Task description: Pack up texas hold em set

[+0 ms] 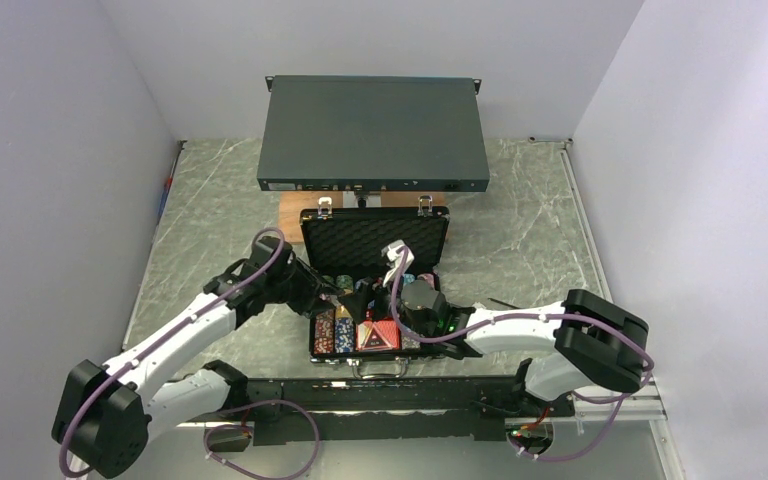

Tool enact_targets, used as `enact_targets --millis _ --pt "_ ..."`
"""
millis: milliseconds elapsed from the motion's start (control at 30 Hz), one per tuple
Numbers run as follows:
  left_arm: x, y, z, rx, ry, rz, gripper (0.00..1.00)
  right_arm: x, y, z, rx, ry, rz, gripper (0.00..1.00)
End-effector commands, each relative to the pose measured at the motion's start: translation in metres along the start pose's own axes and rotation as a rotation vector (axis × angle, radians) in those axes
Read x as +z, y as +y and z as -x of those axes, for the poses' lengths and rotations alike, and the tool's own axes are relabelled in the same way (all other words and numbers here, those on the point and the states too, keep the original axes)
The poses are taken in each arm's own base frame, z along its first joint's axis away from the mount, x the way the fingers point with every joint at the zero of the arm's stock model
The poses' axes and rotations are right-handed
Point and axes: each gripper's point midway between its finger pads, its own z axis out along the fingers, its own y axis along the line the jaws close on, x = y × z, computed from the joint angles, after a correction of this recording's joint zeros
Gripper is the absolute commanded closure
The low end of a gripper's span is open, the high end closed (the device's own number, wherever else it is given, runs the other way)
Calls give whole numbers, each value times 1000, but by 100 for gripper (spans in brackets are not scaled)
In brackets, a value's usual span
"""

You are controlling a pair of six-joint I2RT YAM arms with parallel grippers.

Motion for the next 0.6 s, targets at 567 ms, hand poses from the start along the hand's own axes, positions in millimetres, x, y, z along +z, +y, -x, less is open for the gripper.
enact_targets --millis 567 --pt "2 -43 -29 14 42 -87 79 5 -2 -4 103 -21 -15 66"
